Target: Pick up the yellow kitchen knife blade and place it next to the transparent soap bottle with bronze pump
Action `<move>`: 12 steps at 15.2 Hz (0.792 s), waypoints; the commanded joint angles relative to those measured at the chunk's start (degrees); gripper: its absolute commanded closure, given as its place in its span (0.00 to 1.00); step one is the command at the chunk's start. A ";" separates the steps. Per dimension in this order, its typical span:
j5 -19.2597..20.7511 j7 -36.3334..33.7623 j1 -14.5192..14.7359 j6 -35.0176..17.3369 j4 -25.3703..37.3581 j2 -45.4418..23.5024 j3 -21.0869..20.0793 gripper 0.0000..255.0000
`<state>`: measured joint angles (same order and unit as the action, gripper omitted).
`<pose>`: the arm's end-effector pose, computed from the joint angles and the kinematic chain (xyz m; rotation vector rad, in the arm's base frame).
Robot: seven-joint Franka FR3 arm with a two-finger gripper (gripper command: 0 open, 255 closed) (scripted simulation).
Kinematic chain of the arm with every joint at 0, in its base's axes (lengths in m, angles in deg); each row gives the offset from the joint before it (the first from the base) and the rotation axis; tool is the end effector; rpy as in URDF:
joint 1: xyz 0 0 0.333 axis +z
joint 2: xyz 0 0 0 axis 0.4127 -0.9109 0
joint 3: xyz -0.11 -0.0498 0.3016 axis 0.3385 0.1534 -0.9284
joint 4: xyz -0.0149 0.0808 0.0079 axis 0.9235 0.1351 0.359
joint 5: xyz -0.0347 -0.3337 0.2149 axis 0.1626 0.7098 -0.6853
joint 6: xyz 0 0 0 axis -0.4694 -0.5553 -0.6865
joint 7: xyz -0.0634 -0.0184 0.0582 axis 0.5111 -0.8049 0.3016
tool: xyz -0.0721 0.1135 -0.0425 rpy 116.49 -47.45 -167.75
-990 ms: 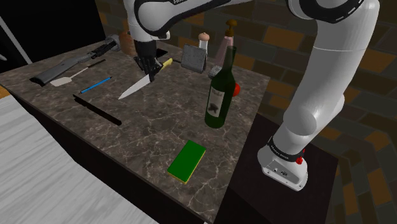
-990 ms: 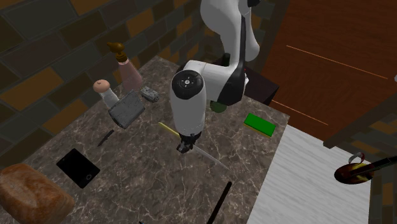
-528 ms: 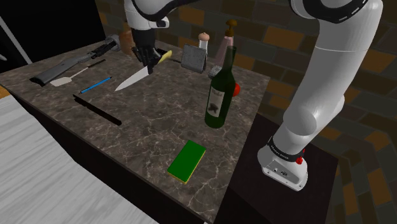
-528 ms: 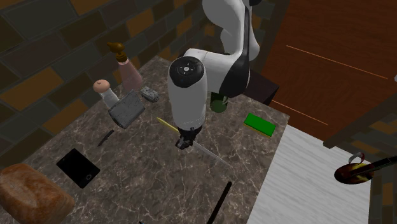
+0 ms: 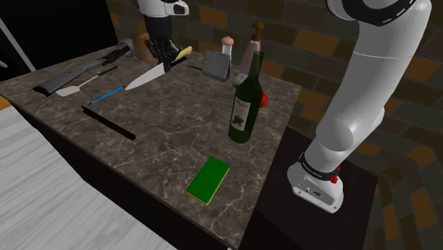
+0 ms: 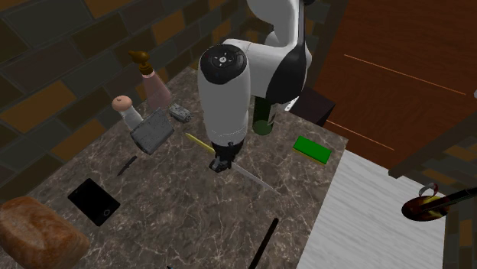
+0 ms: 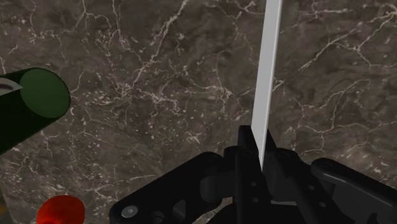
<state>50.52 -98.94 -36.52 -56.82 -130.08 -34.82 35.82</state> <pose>0.5773 0.2397 0.4837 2.4464 -1.9477 0.0230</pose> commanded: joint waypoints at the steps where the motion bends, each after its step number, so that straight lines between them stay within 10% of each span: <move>1: 0.08 0.02 0.22 1.75 1.90 -0.22 -0.05 1.00; 12: 0.61 0.07 1.47 10.65 11.69 -1.29 -0.34 1.00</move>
<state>50.90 -98.87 -35.27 -47.22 -119.73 -35.71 35.47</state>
